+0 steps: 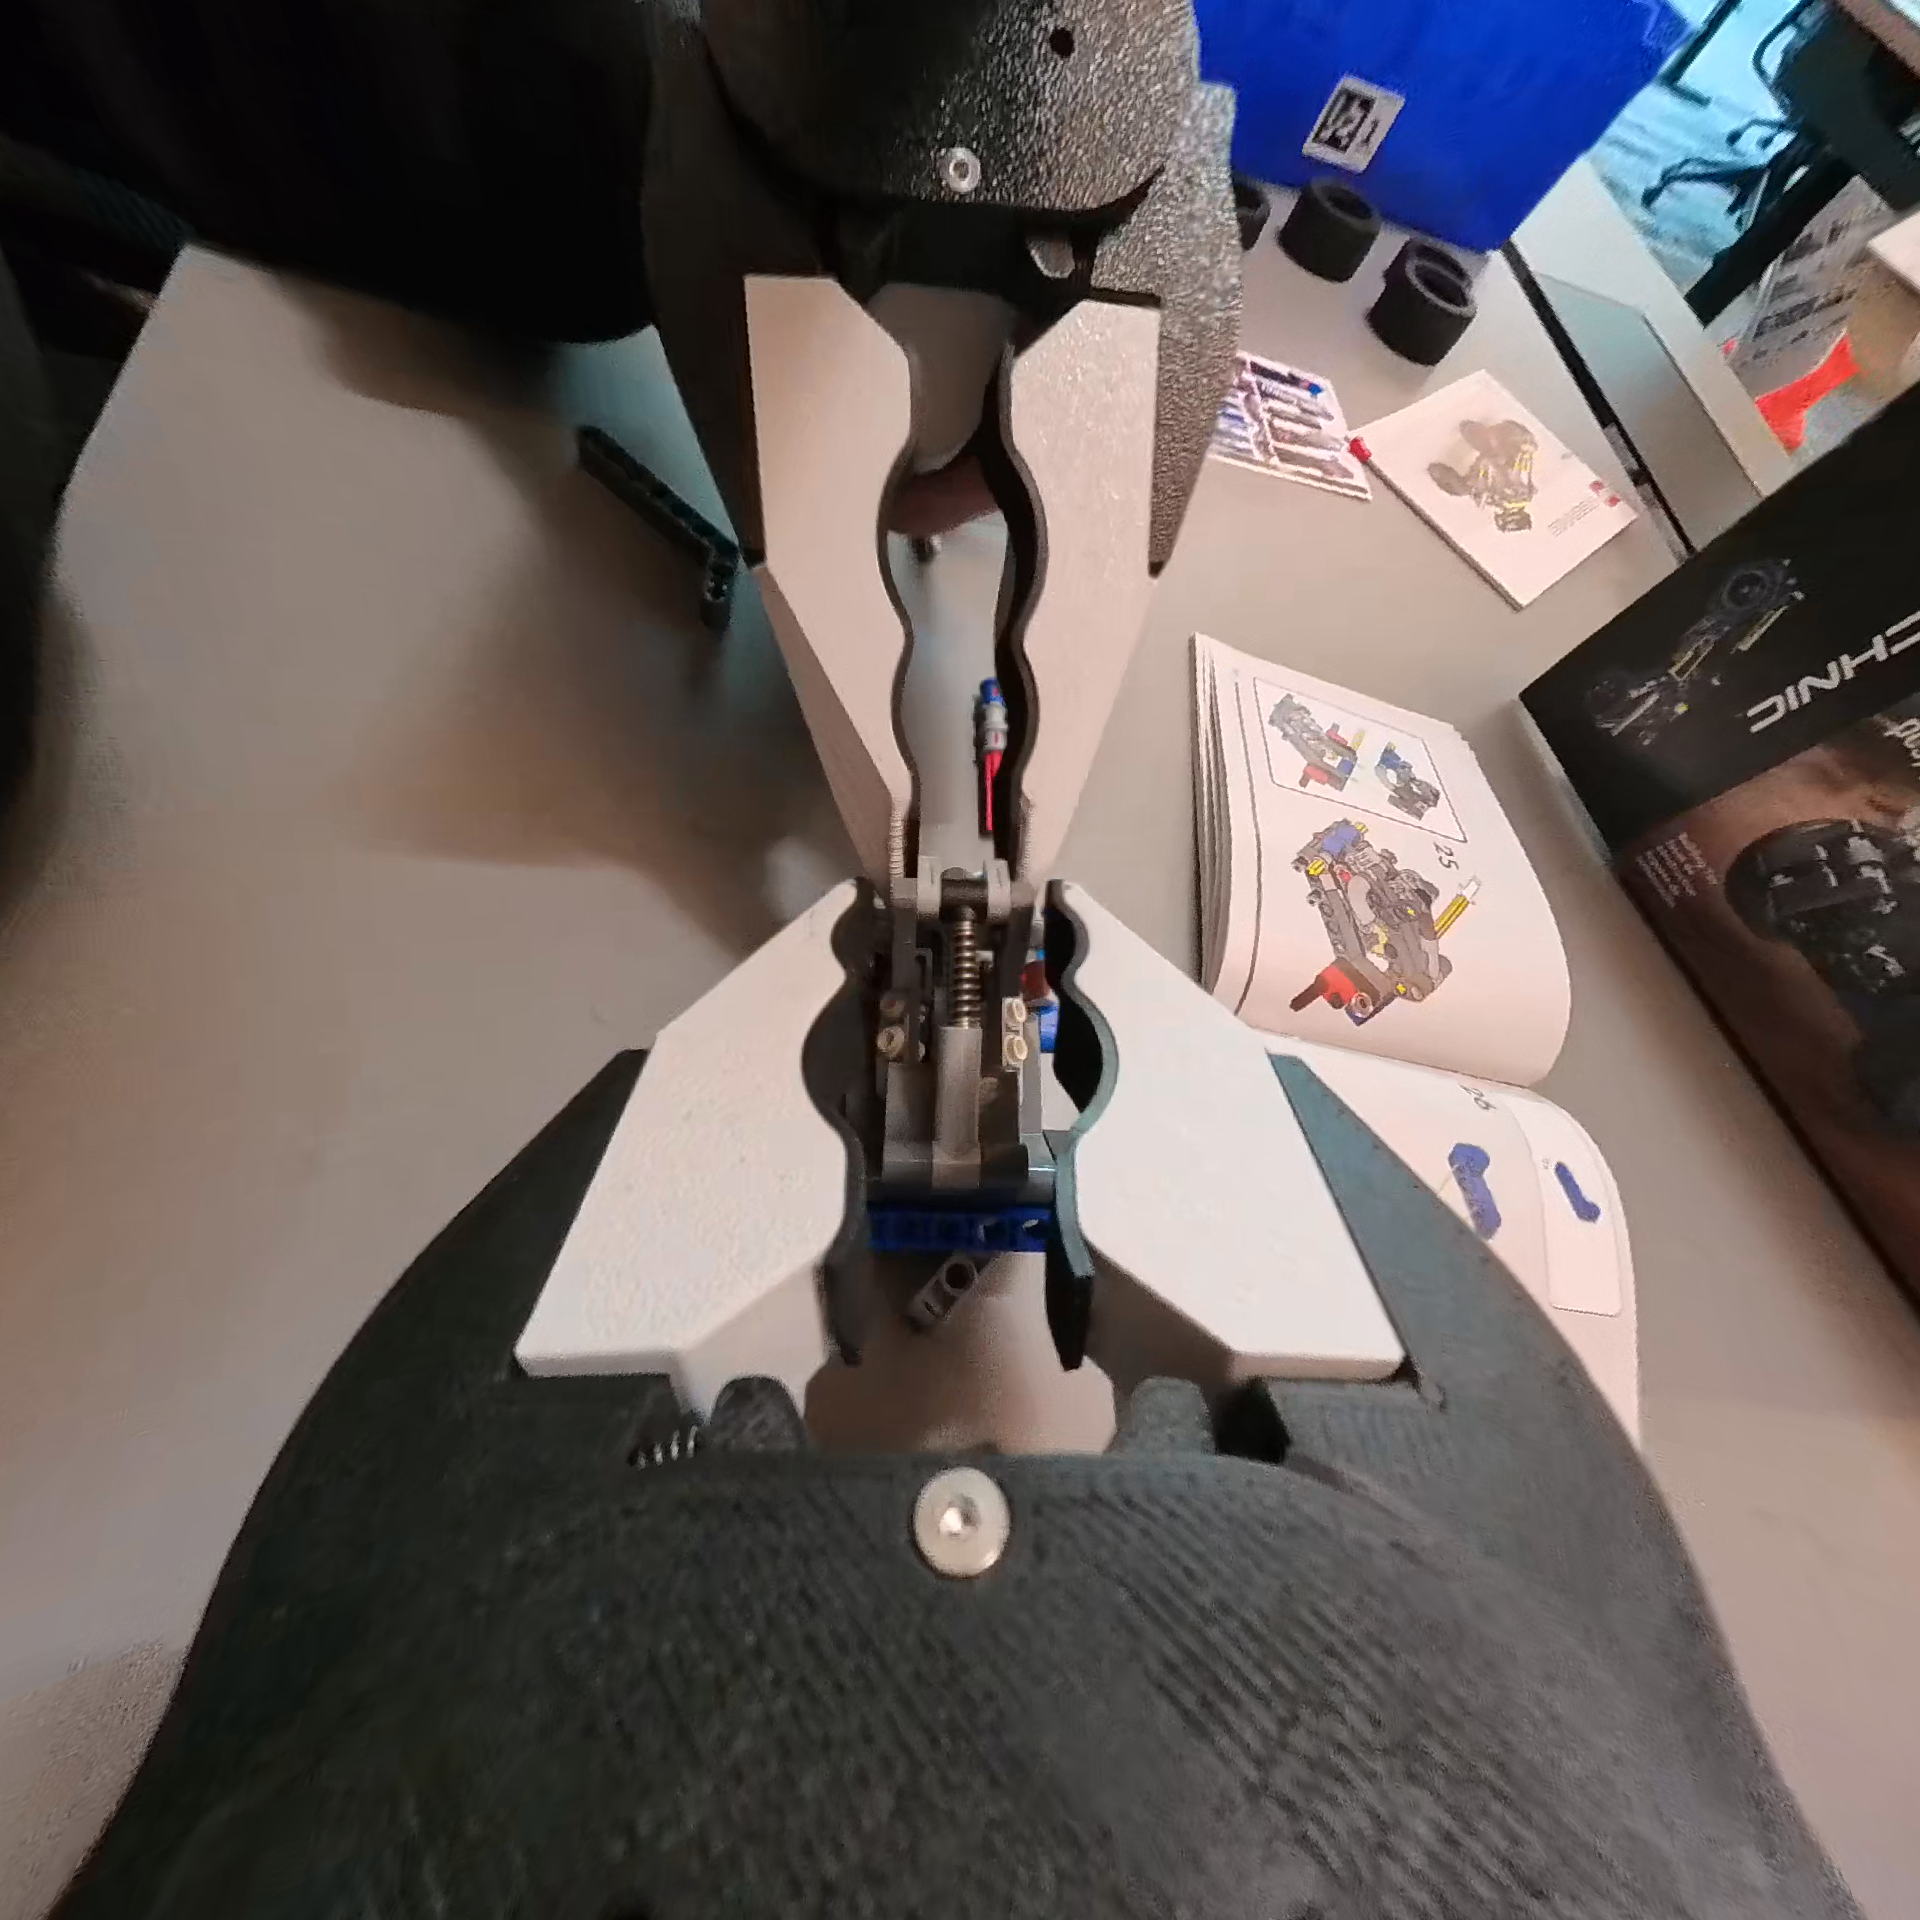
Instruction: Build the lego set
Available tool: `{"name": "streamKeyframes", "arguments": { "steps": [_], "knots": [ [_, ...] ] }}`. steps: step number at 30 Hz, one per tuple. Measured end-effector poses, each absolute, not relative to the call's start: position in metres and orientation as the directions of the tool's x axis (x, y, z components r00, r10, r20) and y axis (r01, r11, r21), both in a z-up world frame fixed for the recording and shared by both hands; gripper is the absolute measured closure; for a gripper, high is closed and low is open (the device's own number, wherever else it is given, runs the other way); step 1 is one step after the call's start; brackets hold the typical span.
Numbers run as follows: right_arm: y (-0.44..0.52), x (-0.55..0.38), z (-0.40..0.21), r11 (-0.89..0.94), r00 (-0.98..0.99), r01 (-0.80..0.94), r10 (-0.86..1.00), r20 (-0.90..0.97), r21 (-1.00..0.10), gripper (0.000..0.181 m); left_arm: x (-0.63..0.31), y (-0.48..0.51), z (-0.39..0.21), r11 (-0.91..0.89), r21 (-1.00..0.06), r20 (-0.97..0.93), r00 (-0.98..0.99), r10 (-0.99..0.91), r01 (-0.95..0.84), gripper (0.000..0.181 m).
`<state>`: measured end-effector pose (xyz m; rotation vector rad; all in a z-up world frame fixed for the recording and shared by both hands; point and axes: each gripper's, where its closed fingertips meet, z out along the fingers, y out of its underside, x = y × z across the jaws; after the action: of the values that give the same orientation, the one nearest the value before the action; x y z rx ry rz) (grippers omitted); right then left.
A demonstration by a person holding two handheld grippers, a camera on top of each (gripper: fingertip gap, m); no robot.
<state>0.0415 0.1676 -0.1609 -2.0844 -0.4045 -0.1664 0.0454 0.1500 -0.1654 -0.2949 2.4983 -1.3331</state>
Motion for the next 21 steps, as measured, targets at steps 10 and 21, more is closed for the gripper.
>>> {"name": "streamKeyframes", "arguments": {
  "steps": [10,21],
  "knots": [
    [0.159,0.046,-0.16,-0.524,0.942,0.332,0.229,0.245,-0.784,0.156,0.046,0.148,-0.165,0.503,-0.863,-0.134,-0.936,-0.325,-0.051,0.168],
    [0.16,0.049,-0.136,-0.384,0.834,0.548,0.179,0.522,-0.743,0.159,0.05,0.153,-0.136,0.508,-0.842,-0.398,-0.842,-0.364,0.178,0.167]
  ]
}}
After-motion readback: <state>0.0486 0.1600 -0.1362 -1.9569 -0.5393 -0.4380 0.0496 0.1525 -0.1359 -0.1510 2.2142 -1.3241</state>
